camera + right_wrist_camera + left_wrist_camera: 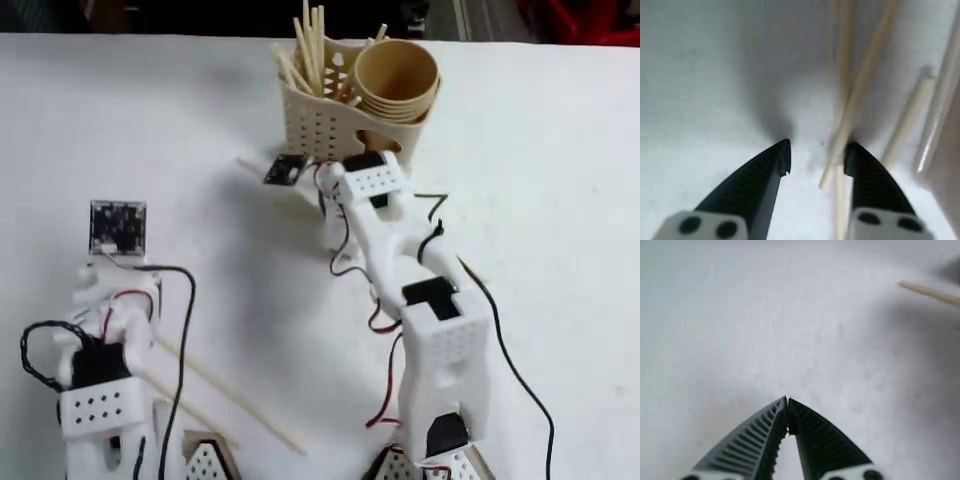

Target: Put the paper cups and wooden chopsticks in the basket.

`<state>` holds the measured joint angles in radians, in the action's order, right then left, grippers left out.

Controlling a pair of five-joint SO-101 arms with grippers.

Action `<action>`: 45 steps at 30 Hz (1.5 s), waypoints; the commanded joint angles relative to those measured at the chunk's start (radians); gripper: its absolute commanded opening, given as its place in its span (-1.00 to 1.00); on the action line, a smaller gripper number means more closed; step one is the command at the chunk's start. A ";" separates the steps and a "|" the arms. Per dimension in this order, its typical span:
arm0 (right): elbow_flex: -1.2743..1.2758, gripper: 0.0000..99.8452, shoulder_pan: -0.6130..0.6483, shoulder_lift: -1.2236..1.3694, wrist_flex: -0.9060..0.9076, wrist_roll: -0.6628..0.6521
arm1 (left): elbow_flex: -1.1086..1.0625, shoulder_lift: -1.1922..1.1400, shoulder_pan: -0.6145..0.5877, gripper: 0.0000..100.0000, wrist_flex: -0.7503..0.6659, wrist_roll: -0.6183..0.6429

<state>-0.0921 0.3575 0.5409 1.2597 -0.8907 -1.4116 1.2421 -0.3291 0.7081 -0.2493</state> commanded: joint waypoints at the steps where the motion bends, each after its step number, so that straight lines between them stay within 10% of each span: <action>1: -0.091 -0.84 -0.005 0.067 0.007 -0.008 | -0.041 0.093 -0.008 -0.95 -0.035 -0.005; 26: -0.120 -0.96 0.162 -0.302 0.320 0.006 | -0.133 0.366 -0.008 -0.95 0.064 -0.008; 45: -0.127 -0.96 0.160 -0.875 -0.122 0.548 | -0.146 0.366 -0.010 -0.95 0.063 -0.009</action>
<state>-0.1949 0.5201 -0.2263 1.2843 -0.4473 -1.5666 1.5934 -0.3291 0.7695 -0.2493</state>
